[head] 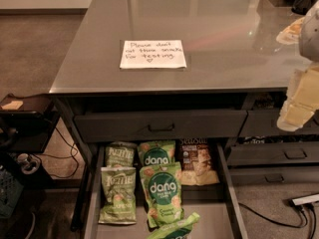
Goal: Pick green jalapeno chip bag from middle drawer and place on counter
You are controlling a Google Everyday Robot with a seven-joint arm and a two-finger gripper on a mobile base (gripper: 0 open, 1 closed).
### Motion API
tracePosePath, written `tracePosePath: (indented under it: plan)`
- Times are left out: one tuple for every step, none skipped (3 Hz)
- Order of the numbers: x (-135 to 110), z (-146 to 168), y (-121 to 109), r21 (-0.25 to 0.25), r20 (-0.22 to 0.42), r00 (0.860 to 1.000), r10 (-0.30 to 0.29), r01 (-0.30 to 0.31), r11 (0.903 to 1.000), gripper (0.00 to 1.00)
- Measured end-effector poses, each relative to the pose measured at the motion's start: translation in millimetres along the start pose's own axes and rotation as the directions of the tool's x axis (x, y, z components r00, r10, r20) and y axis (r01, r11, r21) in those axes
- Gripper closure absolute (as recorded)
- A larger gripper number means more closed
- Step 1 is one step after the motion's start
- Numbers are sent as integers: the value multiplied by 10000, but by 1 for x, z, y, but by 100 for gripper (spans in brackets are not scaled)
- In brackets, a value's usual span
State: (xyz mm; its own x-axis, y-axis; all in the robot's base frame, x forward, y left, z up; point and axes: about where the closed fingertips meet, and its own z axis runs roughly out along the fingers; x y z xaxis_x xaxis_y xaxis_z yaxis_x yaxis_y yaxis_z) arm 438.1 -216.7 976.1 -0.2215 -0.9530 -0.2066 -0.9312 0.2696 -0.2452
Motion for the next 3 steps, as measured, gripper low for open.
tracePosePath:
  plan:
    - [0, 0, 0, 0, 3, 10000, 0, 0, 10000, 0]
    - [-5, 16, 7, 32, 654, 9979, 24, -26, 10000, 0]
    - [-18, 57, 30, -85, 1978, 9800, 240, -228, 9997, 0]
